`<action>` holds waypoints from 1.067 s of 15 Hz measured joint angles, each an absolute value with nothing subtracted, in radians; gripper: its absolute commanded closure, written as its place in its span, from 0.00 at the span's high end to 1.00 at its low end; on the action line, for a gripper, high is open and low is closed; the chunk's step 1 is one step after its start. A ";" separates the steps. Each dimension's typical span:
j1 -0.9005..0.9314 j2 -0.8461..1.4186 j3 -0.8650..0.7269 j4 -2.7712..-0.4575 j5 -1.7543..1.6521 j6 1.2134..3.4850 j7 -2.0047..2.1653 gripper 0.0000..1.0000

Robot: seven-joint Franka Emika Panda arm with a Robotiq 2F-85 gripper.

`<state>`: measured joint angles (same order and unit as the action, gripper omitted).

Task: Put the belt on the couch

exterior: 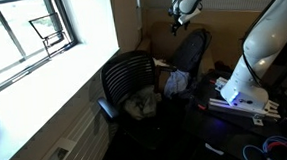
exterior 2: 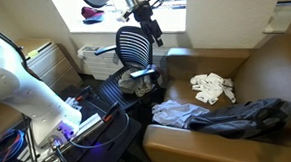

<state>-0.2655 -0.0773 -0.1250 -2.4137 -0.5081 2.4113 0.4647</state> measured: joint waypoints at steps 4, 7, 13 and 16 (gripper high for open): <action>-0.237 -0.003 -0.135 -2.403 -0.291 2.428 0.299 1.00; -0.241 0.179 -0.159 -2.349 -0.028 2.451 0.109 1.00; -0.249 0.404 -0.166 -2.200 0.096 2.370 0.073 1.00; -0.223 0.404 -0.178 -2.195 0.073 2.391 0.131 1.00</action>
